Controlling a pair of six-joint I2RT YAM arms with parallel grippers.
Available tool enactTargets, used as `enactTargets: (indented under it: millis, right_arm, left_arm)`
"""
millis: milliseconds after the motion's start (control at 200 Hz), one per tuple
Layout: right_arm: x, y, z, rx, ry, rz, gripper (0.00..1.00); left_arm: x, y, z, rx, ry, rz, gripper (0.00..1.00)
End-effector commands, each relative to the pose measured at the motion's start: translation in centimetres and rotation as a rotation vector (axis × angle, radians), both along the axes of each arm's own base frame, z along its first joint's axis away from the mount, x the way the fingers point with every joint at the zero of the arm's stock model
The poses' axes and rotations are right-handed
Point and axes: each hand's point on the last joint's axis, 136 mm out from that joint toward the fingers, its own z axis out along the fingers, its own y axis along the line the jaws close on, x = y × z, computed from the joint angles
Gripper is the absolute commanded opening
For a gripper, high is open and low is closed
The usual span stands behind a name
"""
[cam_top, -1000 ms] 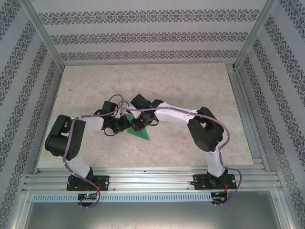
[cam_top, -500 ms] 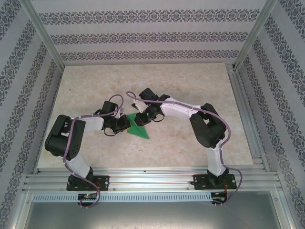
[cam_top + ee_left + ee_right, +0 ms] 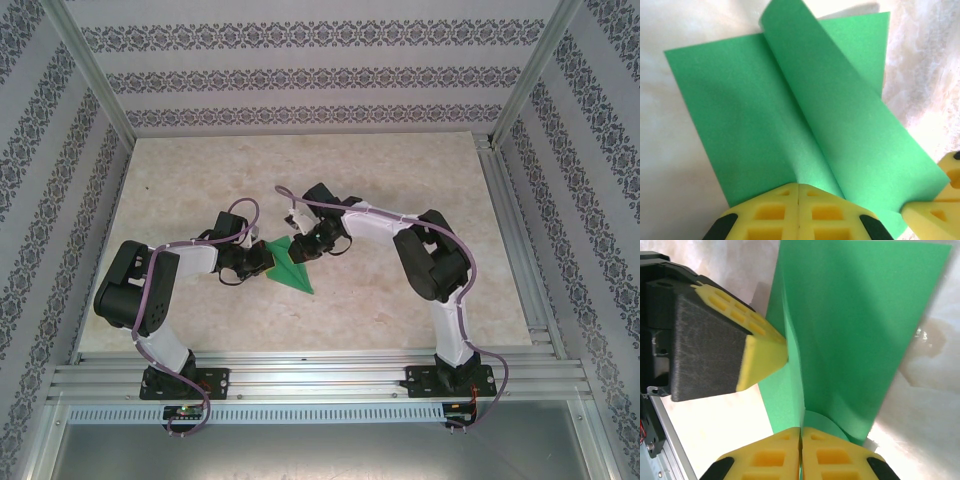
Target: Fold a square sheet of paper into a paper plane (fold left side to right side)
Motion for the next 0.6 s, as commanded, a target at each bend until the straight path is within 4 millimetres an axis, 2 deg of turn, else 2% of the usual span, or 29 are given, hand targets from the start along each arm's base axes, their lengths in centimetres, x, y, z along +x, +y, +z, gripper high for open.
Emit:
enactTargets:
  millis: [0,260,595]
  right_arm:
    - [0.2,-0.1,-0.7,0.023,0.019,0.008,0.10]
    - [1.2,-0.7,-1.2,0.012,0.013,-0.010,0.10]
    - [1.2,-0.6,-2.5,-0.011,0.029,-0.001,0.11]
  left_arm:
    - [-2.0,1.6,-2.5,0.106,0.067,0.008,0.01]
    - [-2.0,1.7,-2.3,0.108,0.064,0.011,0.01]
    - [-2.1,1.8,-2.4,0.109,0.068,0.013,0.01]
